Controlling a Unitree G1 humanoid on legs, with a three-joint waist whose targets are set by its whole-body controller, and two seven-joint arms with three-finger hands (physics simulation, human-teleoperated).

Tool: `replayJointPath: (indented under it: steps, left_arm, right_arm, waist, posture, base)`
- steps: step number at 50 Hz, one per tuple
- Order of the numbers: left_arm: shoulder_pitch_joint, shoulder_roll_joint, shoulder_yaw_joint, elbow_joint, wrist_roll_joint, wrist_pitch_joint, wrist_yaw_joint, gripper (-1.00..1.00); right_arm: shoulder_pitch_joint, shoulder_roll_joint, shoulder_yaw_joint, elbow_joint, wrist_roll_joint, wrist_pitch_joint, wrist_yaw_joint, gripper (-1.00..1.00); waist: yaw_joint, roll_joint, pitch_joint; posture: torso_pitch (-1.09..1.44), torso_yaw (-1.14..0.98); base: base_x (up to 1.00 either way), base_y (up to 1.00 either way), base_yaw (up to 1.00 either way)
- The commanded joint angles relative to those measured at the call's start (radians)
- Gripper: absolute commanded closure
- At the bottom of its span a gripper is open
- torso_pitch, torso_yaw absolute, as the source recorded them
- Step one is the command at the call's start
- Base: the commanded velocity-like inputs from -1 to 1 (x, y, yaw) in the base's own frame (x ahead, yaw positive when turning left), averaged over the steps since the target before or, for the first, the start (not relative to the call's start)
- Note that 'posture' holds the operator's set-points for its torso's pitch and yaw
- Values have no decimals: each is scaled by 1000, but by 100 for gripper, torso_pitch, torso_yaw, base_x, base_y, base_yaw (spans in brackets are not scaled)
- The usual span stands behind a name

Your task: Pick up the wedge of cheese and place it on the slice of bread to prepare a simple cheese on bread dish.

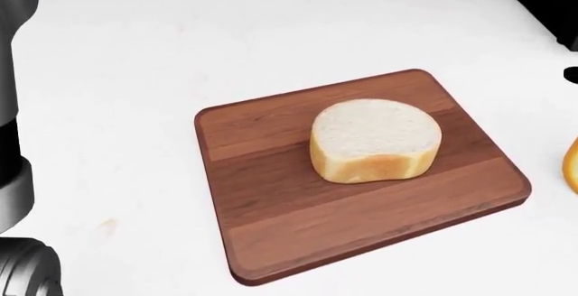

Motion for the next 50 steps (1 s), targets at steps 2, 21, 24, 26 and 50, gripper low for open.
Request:
replayJointPath:
  steps: [2,21,24,26,50]
  left_arm:
    - [-32,5,1,-43,3,-23,3,-100]
    - [-28,4,2,-52,7,-17,0,-100]
    - [-28,4,1,-56,8,-14,-1,-100]
    - [-29,5,1,-56,8,-13,-1,-100]
    - [-35,13,7,-41,10,-23,-7,-100]
  right_arm:
    - [-17,-19,-24,-34,-4,-3,-22,-100]
    - [11,-7,-33,-42,-3,8,-24,1]
    - [8,-4,-29,-39,-4,10,-26,35]
    - [6,-4,-28,-38,-4,11,-24,59]
    - [-118,-34,16,-2,-30,23,24,100]
  waist:
    - [0,-5,-30]
    - [-1,-5,-29]
    - [-1,-5,-29]
    - [-1,-6,-29]
    - [-3,0,-28]
  posture:
    - [0,0]
    - [0,0]
    - [0,0]
    - [0,0]
    - [0,0]
  base:
    - [0,0,0]
    - [0,0,0]
    - [0,0,0]
    - [0,0,0]
    - [0,0,0]
